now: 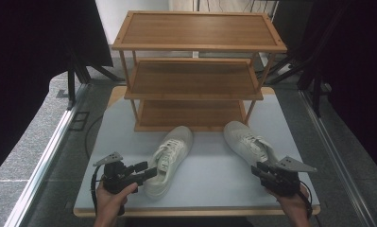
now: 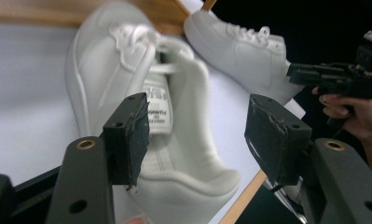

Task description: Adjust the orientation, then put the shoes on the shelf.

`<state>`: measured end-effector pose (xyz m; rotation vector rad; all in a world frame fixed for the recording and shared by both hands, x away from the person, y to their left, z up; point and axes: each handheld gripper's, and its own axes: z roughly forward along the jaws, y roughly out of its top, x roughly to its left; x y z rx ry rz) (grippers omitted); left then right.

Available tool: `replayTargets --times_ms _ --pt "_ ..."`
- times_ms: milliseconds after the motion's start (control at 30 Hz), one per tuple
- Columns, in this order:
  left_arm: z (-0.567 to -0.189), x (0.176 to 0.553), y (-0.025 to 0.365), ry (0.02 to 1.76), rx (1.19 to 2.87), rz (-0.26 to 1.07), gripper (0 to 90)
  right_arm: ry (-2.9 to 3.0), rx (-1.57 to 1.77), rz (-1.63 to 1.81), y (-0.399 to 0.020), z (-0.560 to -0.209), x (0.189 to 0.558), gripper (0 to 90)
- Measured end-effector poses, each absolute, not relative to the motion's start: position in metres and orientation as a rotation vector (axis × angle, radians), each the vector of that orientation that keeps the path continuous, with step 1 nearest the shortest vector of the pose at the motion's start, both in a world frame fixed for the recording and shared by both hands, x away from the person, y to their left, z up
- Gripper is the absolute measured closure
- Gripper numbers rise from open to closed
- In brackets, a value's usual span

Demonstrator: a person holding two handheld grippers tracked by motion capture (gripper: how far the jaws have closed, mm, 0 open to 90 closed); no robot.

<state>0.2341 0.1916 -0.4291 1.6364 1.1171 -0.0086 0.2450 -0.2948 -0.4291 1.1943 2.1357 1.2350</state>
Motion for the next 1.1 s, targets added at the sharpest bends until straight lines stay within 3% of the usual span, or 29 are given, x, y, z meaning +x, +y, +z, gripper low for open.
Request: replayTargets --times_ms 33,233,633,867,1100 --pt "-0.426 0.233 0.193 1.112 1.631 0.012 40.0 2.111 1.171 1.265 -0.294 -0.426 0.244 59.5" --pt "-0.425 0.235 0.199 1.124 1.627 0.080 39.9 2.026 1.137 1.332 -0.298 -0.415 0.241 47.5" --pt "-0.413 0.246 0.191 1.119 1.685 0.163 39.3 2.017 1.117 1.308 -0.319 -0.389 0.274 35.9" --pt "-0.416 0.259 0.179 1.132 1.751 0.191 39.1 2.054 1.129 1.316 -0.342 -0.387 0.294 36.3" --pt "-0.424 0.283 0.161 1.146 1.831 0.171 38.5 2.175 1.184 1.298 -0.363 -0.414 0.316 39.7"
